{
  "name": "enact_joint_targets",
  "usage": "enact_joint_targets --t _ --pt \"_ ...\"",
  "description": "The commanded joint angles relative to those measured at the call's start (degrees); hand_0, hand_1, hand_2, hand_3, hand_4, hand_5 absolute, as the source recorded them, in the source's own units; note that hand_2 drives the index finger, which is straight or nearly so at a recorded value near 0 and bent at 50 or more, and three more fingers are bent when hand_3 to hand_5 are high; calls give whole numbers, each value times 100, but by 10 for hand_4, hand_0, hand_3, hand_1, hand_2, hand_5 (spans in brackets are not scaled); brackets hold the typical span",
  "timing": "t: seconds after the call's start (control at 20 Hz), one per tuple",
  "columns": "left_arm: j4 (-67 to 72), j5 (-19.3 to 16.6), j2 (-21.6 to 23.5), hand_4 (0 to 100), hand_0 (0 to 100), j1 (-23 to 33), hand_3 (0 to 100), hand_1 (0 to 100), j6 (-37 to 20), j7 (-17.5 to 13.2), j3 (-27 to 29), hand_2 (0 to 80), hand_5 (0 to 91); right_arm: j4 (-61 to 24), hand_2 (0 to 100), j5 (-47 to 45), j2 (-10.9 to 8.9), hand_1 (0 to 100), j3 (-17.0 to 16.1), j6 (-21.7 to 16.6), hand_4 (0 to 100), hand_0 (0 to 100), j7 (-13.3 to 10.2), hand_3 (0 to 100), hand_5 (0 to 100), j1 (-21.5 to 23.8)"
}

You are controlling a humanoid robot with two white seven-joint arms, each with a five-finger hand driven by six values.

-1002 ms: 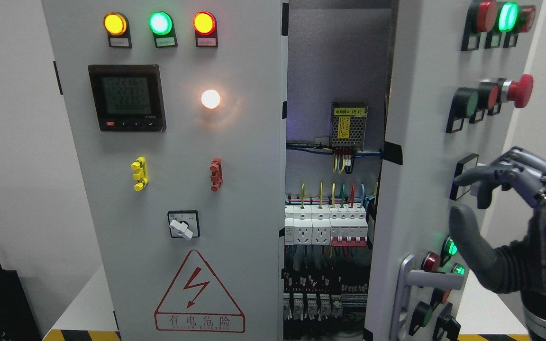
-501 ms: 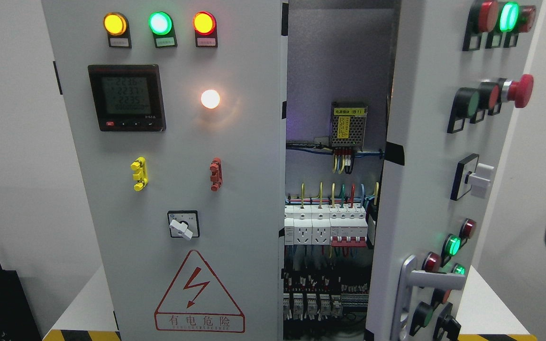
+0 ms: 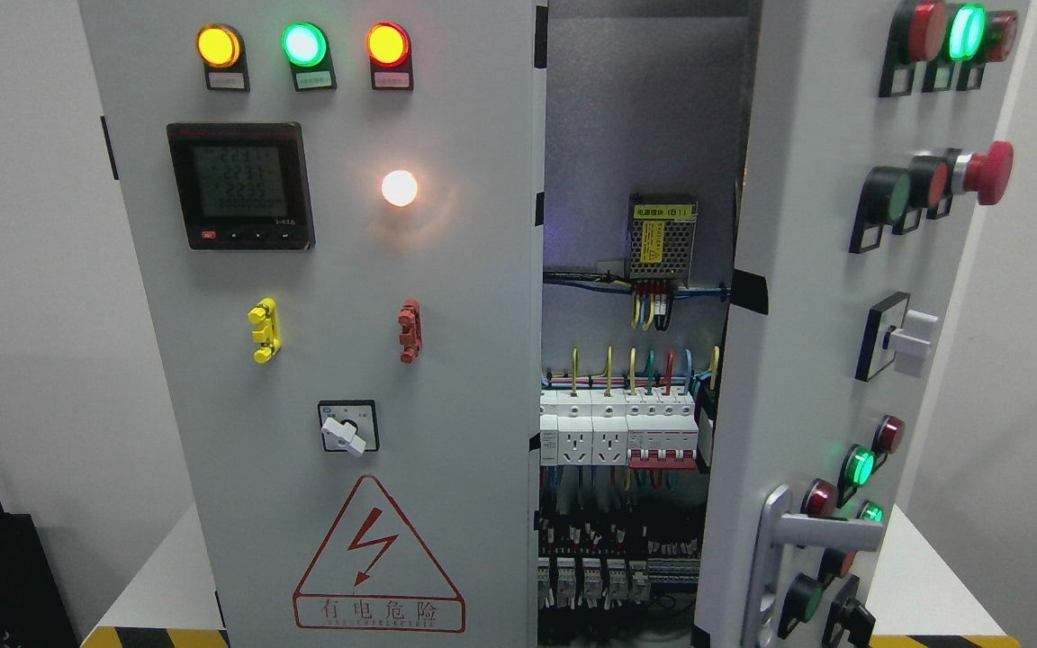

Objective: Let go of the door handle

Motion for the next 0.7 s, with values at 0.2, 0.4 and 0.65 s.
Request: enact_joint_targets --t 0.2,0.4,0.65 --pt "-176 -3 0 0 120 0 0 389 -1 5 -2 0 0 4421 360 -71 437 247 -461 16 648 551 60 724 707 653" --pt "-176 -3 0 0 120 0 0 389 -1 5 -2 0 0 5994 262 -307 367 233 -452 51 462 545 314 524 453 662" --pt "-176 6 0 0 120 0 0 389 -1 5 -2 0 0 7525 154 -966 349 211 -260 234 289 534 684 321 270 688"
